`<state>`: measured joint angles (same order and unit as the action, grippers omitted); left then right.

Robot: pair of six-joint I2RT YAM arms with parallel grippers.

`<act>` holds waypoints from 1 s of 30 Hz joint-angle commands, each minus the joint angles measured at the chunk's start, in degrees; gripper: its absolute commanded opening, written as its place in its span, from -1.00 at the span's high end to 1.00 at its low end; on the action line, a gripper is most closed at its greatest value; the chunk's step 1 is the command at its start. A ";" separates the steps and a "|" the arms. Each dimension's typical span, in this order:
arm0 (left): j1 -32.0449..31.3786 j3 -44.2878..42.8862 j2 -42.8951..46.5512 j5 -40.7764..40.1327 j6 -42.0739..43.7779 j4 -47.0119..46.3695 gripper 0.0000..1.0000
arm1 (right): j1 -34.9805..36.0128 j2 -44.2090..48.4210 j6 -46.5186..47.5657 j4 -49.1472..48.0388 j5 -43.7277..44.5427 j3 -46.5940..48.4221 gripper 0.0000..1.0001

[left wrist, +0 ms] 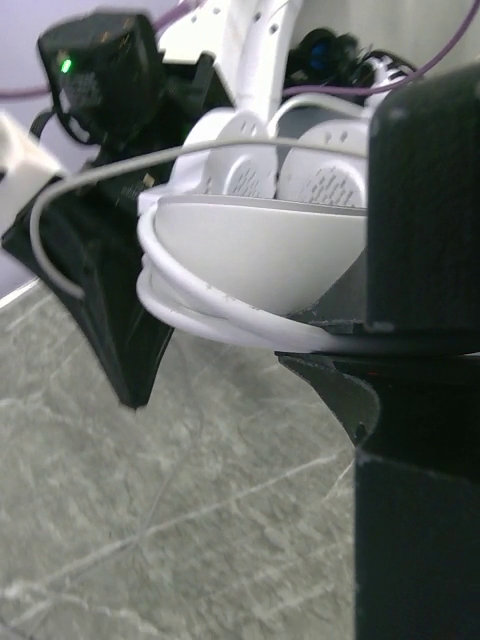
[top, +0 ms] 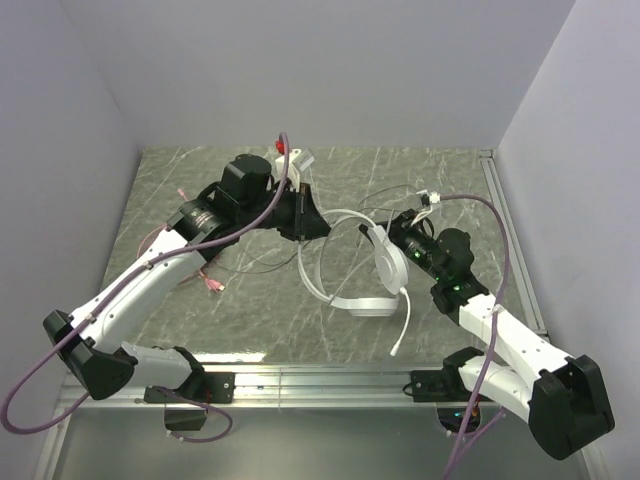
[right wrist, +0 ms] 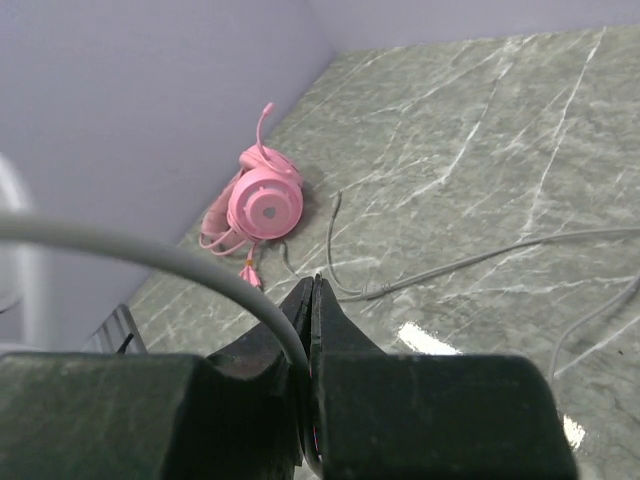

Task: Wrap the headphones
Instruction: Wrap the headphone cable with the right arm

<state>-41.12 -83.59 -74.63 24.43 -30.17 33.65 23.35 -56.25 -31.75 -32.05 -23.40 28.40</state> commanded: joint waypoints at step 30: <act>0.43 -1.22 -10.71 -16.70 5.22 1.59 0.99 | 0.38 -4.48 -4.56 7.88 -1.13 7.46 0.95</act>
<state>-40.69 -83.55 -85.60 8.12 -23.77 36.88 22.90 -60.95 -36.18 -20.56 -23.44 32.38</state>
